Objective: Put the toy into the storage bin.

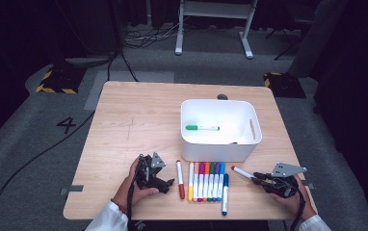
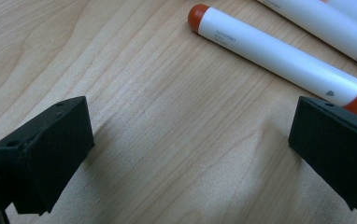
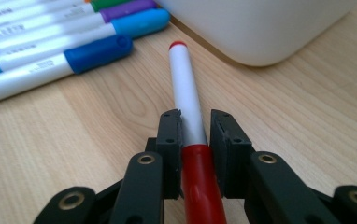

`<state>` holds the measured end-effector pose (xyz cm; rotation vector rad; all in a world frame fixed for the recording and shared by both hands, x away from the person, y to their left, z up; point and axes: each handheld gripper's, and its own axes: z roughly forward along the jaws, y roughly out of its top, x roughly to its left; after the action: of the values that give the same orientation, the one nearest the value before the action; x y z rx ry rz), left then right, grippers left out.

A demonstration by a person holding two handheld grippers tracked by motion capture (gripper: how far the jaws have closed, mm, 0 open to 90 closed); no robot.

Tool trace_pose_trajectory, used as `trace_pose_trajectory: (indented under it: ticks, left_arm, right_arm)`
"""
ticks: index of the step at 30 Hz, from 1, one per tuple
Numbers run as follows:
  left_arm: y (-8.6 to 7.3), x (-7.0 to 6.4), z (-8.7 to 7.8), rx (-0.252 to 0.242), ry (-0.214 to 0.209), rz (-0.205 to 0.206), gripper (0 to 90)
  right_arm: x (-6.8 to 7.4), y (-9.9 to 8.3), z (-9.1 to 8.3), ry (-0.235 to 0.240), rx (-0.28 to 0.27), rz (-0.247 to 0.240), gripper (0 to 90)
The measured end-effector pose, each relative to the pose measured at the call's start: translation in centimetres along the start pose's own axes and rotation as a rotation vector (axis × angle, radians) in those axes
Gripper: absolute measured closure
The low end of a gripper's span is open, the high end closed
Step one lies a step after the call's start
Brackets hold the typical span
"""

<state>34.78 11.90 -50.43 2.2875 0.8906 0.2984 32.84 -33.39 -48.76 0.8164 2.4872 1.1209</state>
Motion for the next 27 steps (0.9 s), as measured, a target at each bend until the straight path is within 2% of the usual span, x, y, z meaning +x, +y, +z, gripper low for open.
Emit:
trace_pose_trajectory:
  ticks: [13,20,27]
  left_arm:
    - [0.0,0.0,0.0,0.0,0.0,0.0,0.1]
    - [0.0,0.0,0.0,0.0,0.0,0.0,0.0]
    - [0.0,0.0,0.0,0.0,0.0,0.0,0.1]
  right_arm:
    - [1.2,1.7,-1.9,0.067,-0.088,-0.052,74.6]
    - [2.6,3.7,-2.6,0.114,-0.128,-0.1,74.7]
    - [3.5,6.3,-3.7,0.136,-0.174,-0.165,74.6]
